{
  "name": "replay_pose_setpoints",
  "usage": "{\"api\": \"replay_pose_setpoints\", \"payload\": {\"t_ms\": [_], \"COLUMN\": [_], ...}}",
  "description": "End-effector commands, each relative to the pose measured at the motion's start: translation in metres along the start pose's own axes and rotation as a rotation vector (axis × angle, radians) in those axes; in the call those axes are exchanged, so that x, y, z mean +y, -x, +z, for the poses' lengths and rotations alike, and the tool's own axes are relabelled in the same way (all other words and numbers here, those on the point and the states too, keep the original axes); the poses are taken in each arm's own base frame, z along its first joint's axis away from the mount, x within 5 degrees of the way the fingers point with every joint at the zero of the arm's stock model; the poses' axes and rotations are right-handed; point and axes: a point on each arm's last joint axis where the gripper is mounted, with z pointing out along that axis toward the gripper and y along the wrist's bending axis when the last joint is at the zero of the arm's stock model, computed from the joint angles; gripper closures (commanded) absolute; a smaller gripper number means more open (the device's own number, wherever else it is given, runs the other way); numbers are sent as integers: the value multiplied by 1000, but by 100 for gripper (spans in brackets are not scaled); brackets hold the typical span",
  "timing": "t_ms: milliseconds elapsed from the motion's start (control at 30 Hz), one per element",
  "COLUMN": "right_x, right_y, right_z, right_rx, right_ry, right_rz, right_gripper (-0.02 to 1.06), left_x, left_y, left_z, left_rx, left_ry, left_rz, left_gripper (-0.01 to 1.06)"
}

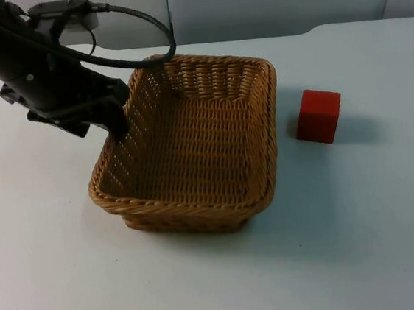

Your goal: Pick up the basket with the left hand and place the cube into the basket with the right hand.

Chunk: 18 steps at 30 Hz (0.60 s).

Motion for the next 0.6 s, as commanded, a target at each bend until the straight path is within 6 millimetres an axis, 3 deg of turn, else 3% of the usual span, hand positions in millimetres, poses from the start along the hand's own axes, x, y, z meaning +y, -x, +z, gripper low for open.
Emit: {"api": "replay_pose_setpoints", "payload": {"t_ms": [0, 133, 267, 300, 333, 567], "right_x": [0, 0, 0, 0, 0, 0], "right_y": [-1, -1, -1, -1, -1, -1], "right_z": [1, 1, 1, 1, 1, 1], "right_rx": [-6, -6, -6, -6, -6, -6], "right_ry": [-7, -7, -7, -7, -7, -7], "right_rz": [0, 0, 0, 0, 0, 0], "right_gripper": [105, 105, 105, 105, 105, 105], "left_x": [-2, 0, 3, 3, 3, 2], "left_y": [2, 0, -2, -2, -2, 5], "left_z": [6, 16, 24, 24, 24, 18], "left_rx": [-15, -16, -12, -12, -13, -5], "left_ry": [-22, -33, -27, -27, -25, -58], "left_rz": [-6, -26, -36, -36, -34, -53], "left_gripper": [43, 50, 95, 95, 105, 105]}}
